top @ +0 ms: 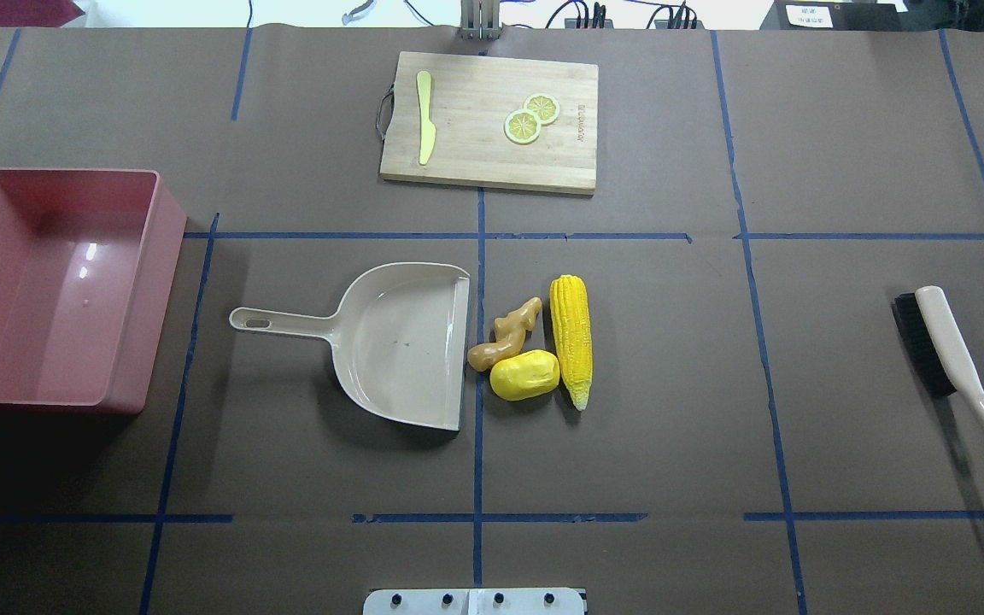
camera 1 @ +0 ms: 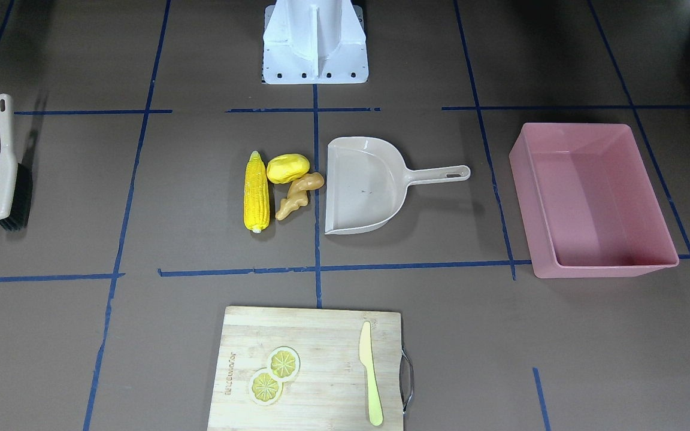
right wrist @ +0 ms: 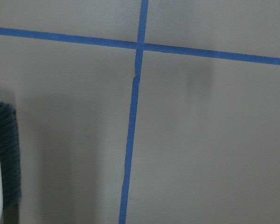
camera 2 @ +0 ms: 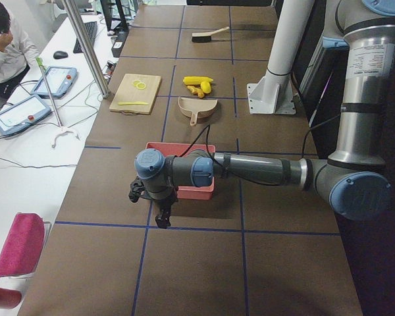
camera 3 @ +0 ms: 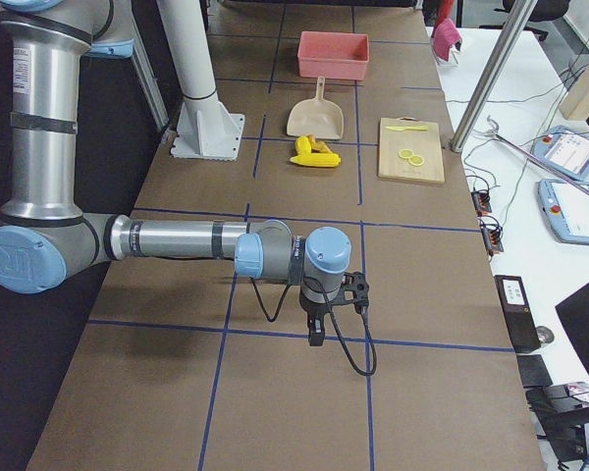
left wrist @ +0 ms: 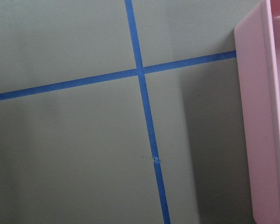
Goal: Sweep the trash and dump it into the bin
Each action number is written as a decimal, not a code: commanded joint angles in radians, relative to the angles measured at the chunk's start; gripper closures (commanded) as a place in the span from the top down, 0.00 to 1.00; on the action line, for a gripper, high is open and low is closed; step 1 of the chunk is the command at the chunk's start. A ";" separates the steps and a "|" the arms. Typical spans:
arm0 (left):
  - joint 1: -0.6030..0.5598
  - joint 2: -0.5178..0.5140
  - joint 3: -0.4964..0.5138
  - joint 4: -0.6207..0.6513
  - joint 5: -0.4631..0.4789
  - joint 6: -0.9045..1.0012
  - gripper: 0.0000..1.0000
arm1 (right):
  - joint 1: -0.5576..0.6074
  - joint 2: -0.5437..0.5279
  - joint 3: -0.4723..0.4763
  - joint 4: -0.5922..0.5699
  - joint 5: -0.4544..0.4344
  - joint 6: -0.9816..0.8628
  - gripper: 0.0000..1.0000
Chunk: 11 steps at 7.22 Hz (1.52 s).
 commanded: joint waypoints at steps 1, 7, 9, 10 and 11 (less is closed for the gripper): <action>0.000 0.003 -0.003 -0.003 -0.001 0.002 1.00 | 0.000 0.004 0.001 0.006 -0.001 0.001 1.00; 0.009 -0.047 0.001 -0.087 0.011 -0.009 1.00 | -0.023 -0.008 0.009 0.097 0.086 0.023 1.00; 0.011 -0.051 0.003 -0.121 0.008 0.003 1.00 | -0.026 -0.019 0.021 0.117 0.142 0.040 1.00; 0.011 -0.049 0.006 -0.155 0.009 0.000 1.00 | -0.049 -0.016 0.047 0.132 0.145 0.056 1.00; 0.011 -0.049 0.005 -0.164 0.008 -0.003 1.00 | -0.122 -0.017 0.120 0.138 0.142 0.224 1.00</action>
